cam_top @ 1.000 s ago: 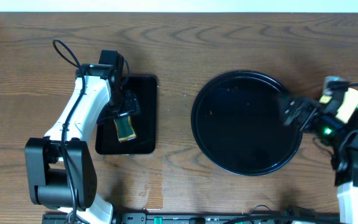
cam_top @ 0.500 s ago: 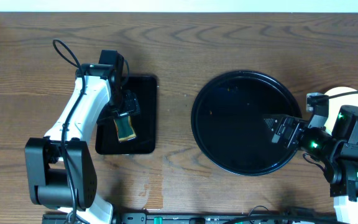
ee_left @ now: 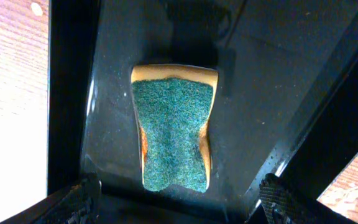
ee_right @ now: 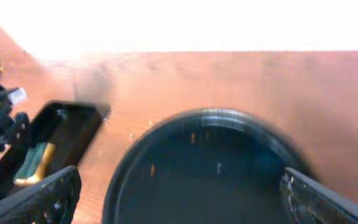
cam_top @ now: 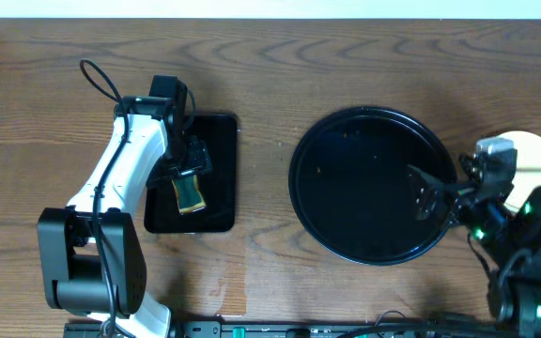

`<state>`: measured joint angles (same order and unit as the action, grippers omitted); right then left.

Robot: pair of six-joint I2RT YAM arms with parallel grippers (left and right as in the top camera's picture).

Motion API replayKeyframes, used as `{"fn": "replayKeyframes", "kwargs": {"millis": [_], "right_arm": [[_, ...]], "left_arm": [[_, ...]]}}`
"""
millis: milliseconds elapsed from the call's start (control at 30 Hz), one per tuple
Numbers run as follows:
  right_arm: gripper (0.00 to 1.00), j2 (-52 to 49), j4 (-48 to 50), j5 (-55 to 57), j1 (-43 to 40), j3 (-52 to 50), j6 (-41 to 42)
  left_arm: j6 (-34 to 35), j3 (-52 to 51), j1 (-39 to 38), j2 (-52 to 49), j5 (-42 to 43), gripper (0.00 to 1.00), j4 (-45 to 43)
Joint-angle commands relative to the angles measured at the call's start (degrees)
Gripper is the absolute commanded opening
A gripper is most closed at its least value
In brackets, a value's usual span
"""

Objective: Clean dirty plates on tray and stack at the side

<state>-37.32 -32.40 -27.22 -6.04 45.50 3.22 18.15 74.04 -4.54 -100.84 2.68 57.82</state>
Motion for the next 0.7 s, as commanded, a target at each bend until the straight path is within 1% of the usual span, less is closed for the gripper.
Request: {"fn": "replayKeyframes", "kwargs": {"millis": [0, 167, 400, 567, 667], "right_arm": [[0.99, 8.5, 5.4, 1.2, 1.3, -7.7, -3.1], [0.99, 19.9, 7.8, 5.7, 1.3, -16.9, -3.1], [0.99, 36.2, 9.6, 6.4, 1.3, -27.5, -3.1], [0.99, 37.0, 15.0, 6.4, 2.2, -33.4, -3.1], [0.99, 37.0, 20.5, 6.5, 3.6, -37.9, -3.1]], "left_arm": [[0.1, 0.1, 0.2, -0.1, -0.3, 0.83, 0.1], [0.1, 0.1, 0.2, -0.1, -0.3, 0.83, 0.1], [0.1, 0.1, 0.2, -0.1, -0.3, 0.83, 0.1], [0.1, 0.1, 0.2, -0.1, -0.3, 0.83, 0.1], [0.1, 0.1, 0.2, -0.1, -0.3, 0.83, 0.1]]}}
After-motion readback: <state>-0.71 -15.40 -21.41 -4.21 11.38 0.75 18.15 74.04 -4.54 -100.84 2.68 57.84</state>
